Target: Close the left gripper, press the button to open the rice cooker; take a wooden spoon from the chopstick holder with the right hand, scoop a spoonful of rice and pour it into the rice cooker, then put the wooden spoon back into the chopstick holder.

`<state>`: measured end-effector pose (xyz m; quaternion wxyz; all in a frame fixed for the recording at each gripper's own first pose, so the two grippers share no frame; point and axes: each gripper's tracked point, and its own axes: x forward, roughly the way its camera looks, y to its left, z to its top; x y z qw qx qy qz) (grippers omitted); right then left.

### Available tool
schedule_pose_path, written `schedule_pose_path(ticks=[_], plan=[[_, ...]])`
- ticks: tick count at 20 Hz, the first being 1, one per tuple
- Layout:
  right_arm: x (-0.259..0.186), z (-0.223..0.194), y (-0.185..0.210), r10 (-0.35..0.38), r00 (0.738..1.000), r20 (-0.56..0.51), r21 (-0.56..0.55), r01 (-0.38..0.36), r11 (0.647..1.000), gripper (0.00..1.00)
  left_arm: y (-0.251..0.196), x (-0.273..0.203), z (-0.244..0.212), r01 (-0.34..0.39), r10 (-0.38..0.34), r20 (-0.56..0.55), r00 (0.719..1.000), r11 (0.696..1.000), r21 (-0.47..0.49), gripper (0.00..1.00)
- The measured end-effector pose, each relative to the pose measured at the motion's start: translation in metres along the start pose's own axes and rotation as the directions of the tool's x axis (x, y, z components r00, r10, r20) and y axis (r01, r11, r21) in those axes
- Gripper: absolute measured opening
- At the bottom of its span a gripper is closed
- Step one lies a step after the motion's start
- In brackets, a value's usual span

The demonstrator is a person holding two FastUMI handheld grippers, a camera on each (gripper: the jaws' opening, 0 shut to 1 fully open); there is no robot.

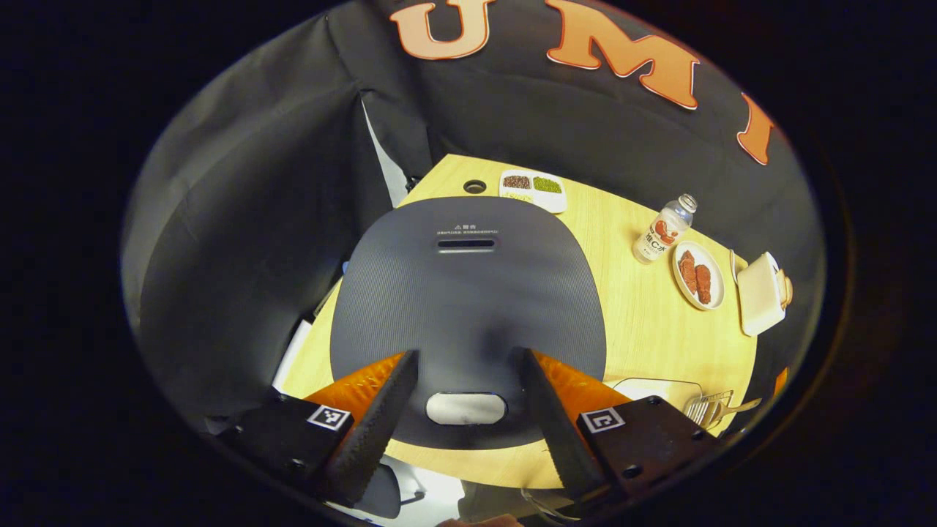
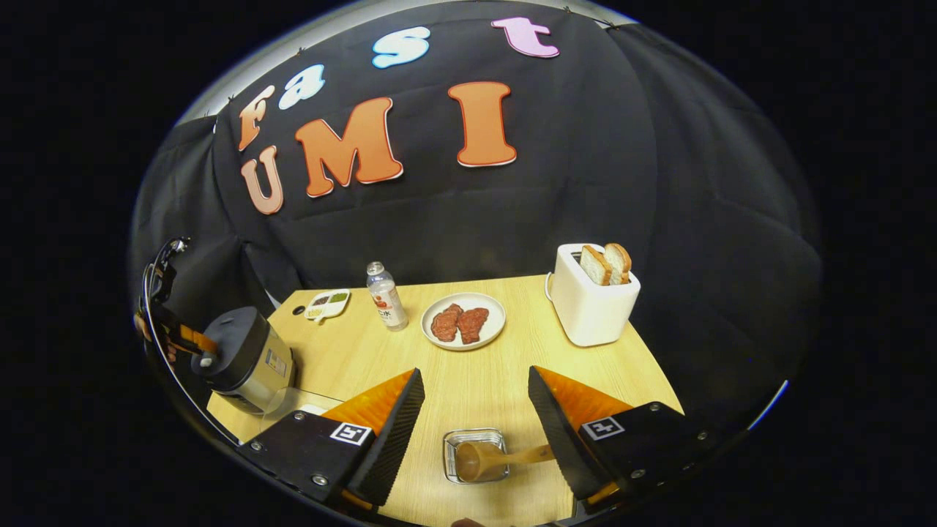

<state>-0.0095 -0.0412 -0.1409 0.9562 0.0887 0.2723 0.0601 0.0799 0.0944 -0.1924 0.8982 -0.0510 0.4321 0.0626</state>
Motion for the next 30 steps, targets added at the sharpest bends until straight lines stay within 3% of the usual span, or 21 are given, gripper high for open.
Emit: schedule_pose_path(ticks=[2,4,6,8,13,14,15,16,19,21,24,30], plan=[[-0.002,0.013,0.002,-0.008,0.999,0.044,-0.022,0.009,1.0,0.89,-0.019,-0.018,0.011,0.042,-0.042,0.106,0.993,0.999,0.004,1.0],[-0.008,0.032,0.007,-0.012,0.995,0.103,-0.04,0.016,0.999,0.89,-0.036,-0.049,0.033,0.052,-0.065,0.263,0.962,0.997,0.056,0.99],[-0.015,0.054,0.017,-0.007,0.984,0.18,-0.07,0.02,0.997,0.89,-0.063,-0.083,0.058,0.065,-0.11,0.42,0.901,0.991,0.121,1.0],[-0.022,0.073,0.027,0.005,0.966,0.257,-0.104,0.023,0.994,0.89,-0.095,-0.123,0.07,0.122,-0.208,0.528,0.824,0.974,0.192,0.98],[-0.037,0.101,0.047,0.037,0.928,0.371,-0.134,0.014,0.991,0.89,-0.123,-0.184,0.085,0.192,-0.291,0.676,0.677,0.957,0.219,0.98],[-0.039,0.103,0.053,0.056,0.92,0.387,-0.137,-0.002,0.991,0.89,-0.136,-0.189,0.081,0.243,-0.336,0.674,0.657,0.942,0.233,0.99],[-0.039,0.103,0.061,0.082,0.917,0.39,-0.144,-0.027,0.989,0.88,-0.154,-0.192,0.068,0.32,-0.411,0.642,0.647,0.911,0.261,0.97],[-0.036,0.097,0.064,0.09,0.922,0.376,-0.144,-0.038,0.989,0.88,-0.167,-0.194,0.056,0.346,-0.436,0.634,0.638,0.898,0.27,0.98],[-0.035,0.089,0.064,0.09,0.93,0.357,-0.115,-0.051,0.992,0.9,-0.166,-0.195,0.052,0.281,-0.411,0.664,0.625,0.912,0.3,0.99],[-0.037,0.093,0.065,0.09,0.916,0.392,-0.103,-0.053,0.993,0.9,-0.178,-0.202,0.049,0.288,-0.428,0.712,0.557,0.903,0.318,0.97],[-0.039,0.097,0.065,0.081,0.9,0.428,-0.107,-0.039,0.993,0.9,-0.18,-0.207,0.046,0.269,-0.417,0.75,0.514,0.908,0.32,0.95],[-0.051,0.103,0.069,0.083,0.875,0.477,-0.11,-0.034,0.993,0.9,-0.185,-0.209,0.048,0.257,-0.426,0.74,0.521,0.905,0.34,0.95]])
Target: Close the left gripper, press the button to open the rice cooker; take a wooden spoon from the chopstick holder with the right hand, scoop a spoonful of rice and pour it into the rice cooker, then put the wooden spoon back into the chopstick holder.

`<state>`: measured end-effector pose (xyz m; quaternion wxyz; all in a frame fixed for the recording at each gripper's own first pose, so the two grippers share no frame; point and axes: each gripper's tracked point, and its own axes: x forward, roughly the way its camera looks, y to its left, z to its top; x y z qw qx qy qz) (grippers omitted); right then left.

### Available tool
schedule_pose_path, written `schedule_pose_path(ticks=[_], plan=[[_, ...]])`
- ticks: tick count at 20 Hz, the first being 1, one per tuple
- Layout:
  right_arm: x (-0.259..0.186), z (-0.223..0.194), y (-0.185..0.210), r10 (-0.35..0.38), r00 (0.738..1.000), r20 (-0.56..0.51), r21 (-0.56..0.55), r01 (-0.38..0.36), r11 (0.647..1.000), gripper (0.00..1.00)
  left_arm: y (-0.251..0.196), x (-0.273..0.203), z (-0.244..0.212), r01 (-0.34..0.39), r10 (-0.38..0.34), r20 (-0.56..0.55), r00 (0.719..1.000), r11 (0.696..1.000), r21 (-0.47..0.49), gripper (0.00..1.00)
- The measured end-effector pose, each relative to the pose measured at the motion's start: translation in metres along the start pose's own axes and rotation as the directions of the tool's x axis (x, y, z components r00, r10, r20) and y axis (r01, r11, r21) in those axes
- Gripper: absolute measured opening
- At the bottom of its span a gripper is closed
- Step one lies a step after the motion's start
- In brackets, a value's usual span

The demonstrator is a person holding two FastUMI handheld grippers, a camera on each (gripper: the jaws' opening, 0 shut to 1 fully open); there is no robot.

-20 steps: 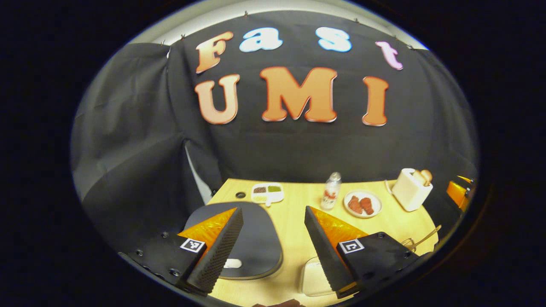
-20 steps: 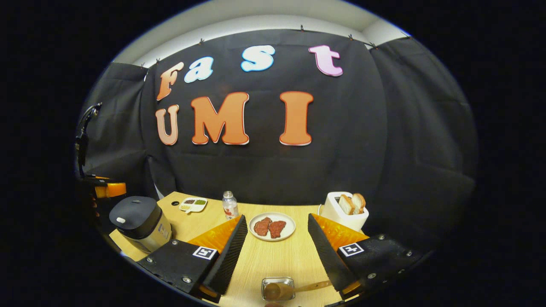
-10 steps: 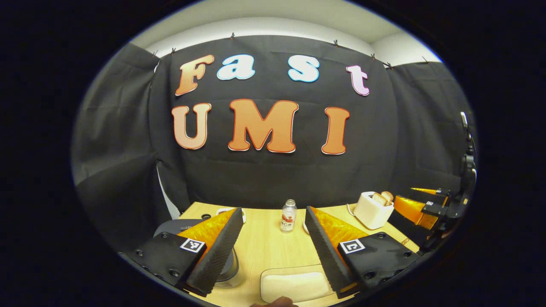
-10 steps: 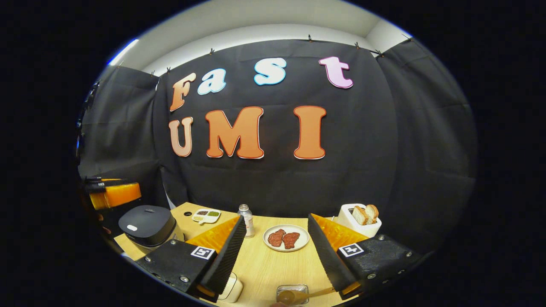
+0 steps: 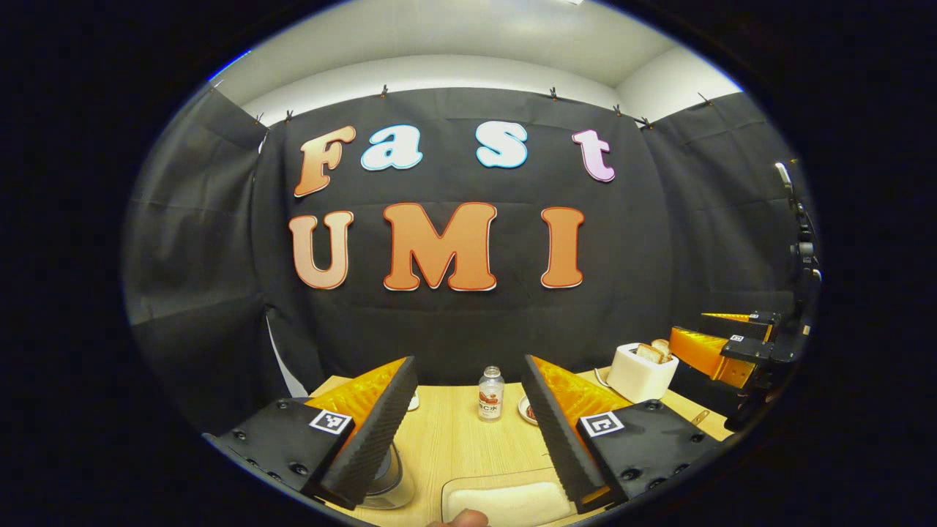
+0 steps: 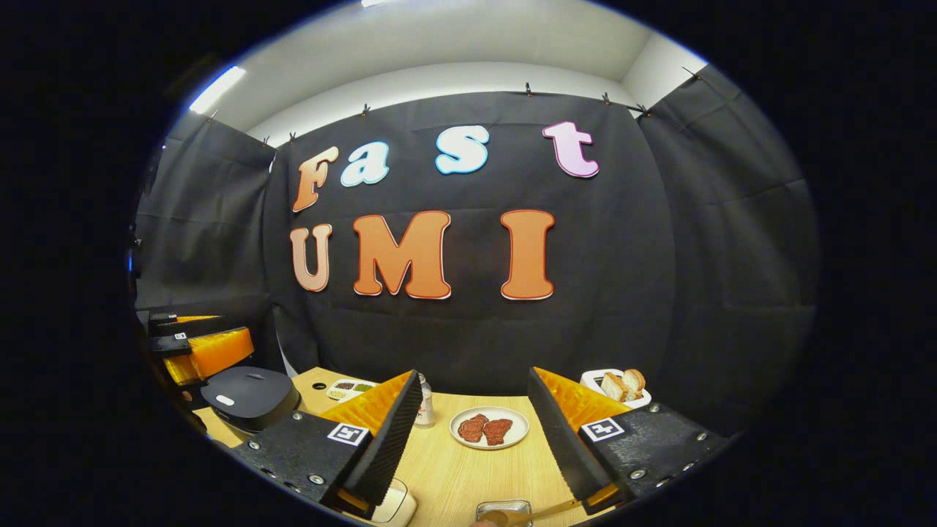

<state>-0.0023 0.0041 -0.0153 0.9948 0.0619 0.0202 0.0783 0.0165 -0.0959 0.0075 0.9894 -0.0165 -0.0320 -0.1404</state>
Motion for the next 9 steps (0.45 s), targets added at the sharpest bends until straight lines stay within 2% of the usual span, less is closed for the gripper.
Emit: schedule_pose_path(ticks=[7,9], plan=[[-0.007,0.025,0.007,0.025,0.996,0.089,0.006,-0.026,1.0,0.9,-0.001,-0.004,0.008,-0.008,0.006,0.028,1.0,0.999,0.048,0.95],[-0.008,0.031,0.008,0.023,0.994,0.11,0.0,-0.023,1.0,0.9,0.002,-0.007,0.009,-0.021,0.019,0.04,0.999,0.999,0.048,1.0]])
